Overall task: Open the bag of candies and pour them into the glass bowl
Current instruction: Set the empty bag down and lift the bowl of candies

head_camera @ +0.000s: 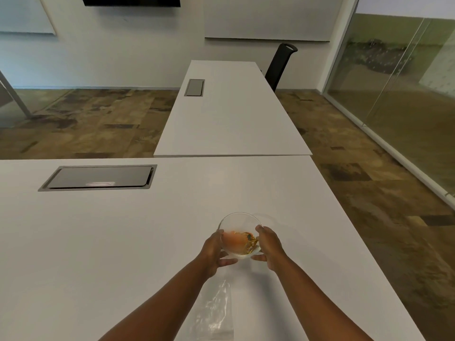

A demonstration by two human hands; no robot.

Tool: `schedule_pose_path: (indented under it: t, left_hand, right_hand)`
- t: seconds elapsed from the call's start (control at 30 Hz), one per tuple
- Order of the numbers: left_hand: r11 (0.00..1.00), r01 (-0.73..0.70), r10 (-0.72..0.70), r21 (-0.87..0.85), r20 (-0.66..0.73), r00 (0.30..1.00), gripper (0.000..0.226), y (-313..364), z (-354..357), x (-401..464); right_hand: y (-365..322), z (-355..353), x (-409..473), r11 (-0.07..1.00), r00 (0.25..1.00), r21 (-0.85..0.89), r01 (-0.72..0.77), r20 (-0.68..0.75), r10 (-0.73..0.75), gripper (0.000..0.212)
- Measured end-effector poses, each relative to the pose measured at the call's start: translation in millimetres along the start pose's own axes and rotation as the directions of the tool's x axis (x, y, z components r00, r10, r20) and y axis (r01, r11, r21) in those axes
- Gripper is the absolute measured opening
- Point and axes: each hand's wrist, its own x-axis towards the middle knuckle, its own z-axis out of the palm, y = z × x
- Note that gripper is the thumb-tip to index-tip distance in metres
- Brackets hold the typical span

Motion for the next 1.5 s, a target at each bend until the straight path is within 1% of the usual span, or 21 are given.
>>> schedule_pose_path:
  t: [0.17,0.33,0.5,0.77,0.93,1.1,1.5]
  left_hand:
    - [1.0,0.002,-0.002,-0.012,-0.019,1.0,0.042,20.4,1.9,23.0]
    - [1.0,-0.007,0.006,-0.023,-0.047,0.999,0.041,40.7,4.1,47.0]
    - [1.0,0.007,-0.007,-0.004,-0.096,0.995,0.04,58.8,5.8,77.2]
    - [0.999,0.032,-0.035,-0.019,-0.148,0.988,0.039,66.8,7.1,115.8]
    - [1.0,0.03,-0.03,-0.003,-0.207,0.978,0.04,67.9,8.4,129.0]
    - [1.0,0.021,-0.018,0.008,-0.254,0.967,0.04,68.3,8.7,137.1]
    - [0.999,0.012,0.008,0.053,-0.357,0.934,0.039,66.2,15.2,142.6]
  right_hand:
    - [-17.4,7.4,23.6,0.999,1.0,0.04,-0.002,-0.029,0.003,0.039]
    - [-35.3,15.4,51.9,0.999,0.999,0.034,0.031,-0.046,-0.03,0.037]
    - [-50.4,24.1,82.3,0.999,0.999,0.043,0.009,-0.052,-0.007,0.037]
    - [-55.6,35.3,121.0,0.999,0.997,0.039,0.008,-0.076,-0.005,0.038]
    - [-54.7,40.5,138.9,1.0,0.997,-0.002,0.016,-0.076,-0.016,0.041]
    - [-54.1,44.1,147.7,0.999,0.996,-0.039,0.028,-0.081,-0.031,0.041]
    - [-47.5,43.5,151.4,0.997,0.994,-0.066,0.035,-0.097,-0.041,0.044]
